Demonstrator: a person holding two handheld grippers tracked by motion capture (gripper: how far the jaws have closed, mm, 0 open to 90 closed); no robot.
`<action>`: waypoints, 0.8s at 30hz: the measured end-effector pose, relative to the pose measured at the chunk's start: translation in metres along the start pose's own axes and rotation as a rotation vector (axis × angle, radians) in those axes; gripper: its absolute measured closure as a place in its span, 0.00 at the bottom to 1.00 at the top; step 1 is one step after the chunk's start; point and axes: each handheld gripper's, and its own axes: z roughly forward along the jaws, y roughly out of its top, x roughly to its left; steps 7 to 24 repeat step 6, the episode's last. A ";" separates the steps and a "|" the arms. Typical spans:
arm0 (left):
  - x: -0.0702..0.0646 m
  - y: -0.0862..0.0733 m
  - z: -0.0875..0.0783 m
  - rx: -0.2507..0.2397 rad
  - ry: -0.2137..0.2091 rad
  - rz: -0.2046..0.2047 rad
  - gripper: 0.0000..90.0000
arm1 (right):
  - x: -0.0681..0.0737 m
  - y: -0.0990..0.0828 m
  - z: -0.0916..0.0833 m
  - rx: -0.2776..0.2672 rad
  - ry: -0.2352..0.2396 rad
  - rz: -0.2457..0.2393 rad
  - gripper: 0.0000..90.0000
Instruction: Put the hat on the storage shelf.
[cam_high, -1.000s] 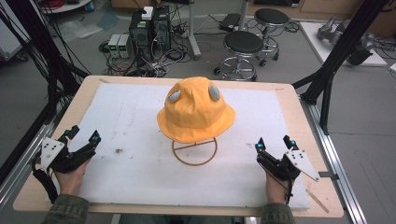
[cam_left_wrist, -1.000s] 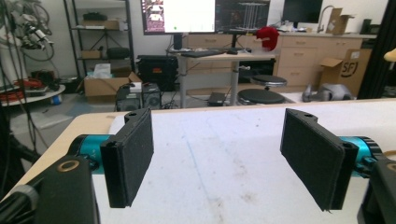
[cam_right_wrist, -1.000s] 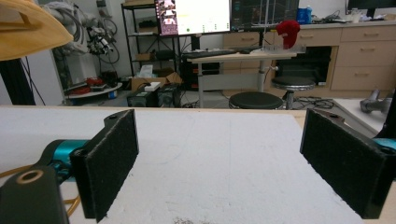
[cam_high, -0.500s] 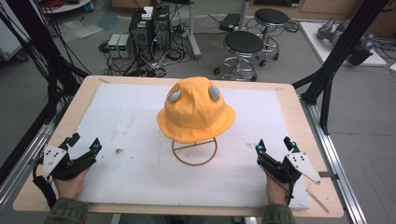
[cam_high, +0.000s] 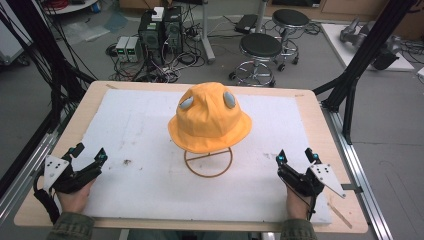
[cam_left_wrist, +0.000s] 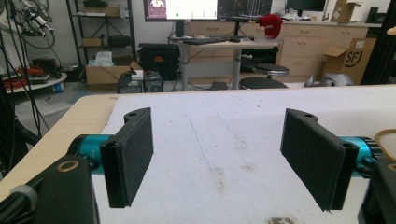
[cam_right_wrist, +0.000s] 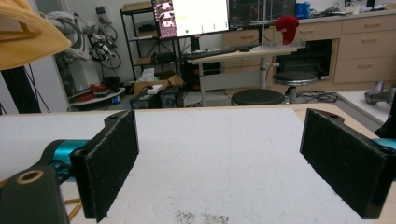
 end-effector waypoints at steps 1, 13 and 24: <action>0.000 0.000 0.000 -0.003 -0.001 -0.001 0.29 | 0.000 0.000 0.000 0.004 0.000 -0.001 0.12; -0.001 0.000 0.000 -0.006 -0.012 0.002 0.29 | -0.001 0.000 0.001 0.003 0.002 0.001 0.12; -0.001 0.000 0.000 -0.006 -0.012 0.002 0.29 | -0.001 0.000 0.001 0.003 0.002 0.001 0.12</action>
